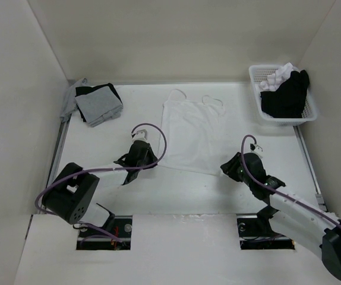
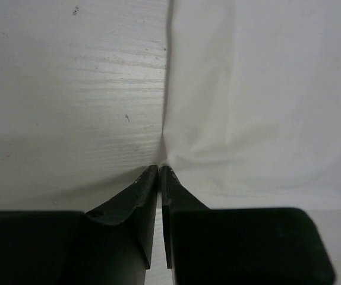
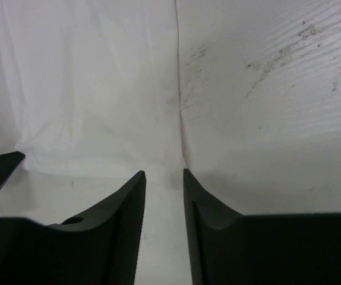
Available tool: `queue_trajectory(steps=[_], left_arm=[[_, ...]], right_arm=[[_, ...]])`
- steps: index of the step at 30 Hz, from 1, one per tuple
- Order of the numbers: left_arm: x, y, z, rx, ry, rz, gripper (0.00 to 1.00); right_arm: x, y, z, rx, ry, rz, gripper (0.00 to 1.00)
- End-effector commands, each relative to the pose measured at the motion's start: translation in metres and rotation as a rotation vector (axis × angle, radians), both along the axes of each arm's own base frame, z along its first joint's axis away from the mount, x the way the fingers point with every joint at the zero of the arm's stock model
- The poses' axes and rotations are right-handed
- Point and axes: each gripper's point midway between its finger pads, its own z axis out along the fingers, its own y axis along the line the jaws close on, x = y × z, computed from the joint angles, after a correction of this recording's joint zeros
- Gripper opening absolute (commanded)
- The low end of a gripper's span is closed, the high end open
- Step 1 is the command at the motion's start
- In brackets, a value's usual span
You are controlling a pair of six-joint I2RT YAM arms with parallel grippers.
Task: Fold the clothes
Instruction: Flatten the tank top out
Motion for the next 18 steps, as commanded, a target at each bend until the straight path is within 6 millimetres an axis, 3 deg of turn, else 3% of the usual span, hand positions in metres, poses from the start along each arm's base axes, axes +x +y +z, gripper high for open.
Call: queue_trajectory(steps=[1,5,7,9,15,18], left_arm=[[-0.001,0.008,0.015,-0.05,-0.032,0.035,0.06],[0.0,0.012,0.051,-0.15,-0.102,0.058,0.04],[-0.001,0.011,0.061,-0.18,-0.115,0.052,0.04],[-0.001,0.011,0.065,-0.198,-0.12,0.053,0.04],[-0.003,0.018,0.066,-0.225,-0.115,0.065,0.04],[-0.001,0.021,0.065,-0.24,-0.111,0.073,0.04]], right_arm=[[0.002,-0.002,0.001,-0.018,-0.004,-0.028,0.42],[0.013,0.009,-0.006,-0.037,0.01,0.018,0.46],[0.03,0.004,-0.007,-0.048,0.004,-0.003,0.46],[0.046,0.002,-0.008,-0.049,0.006,-0.017,0.46],[0.082,0.028,-0.006,-0.008,-0.018,0.024,0.44],[0.099,0.036,-0.014,0.008,0.002,0.016,0.36]])
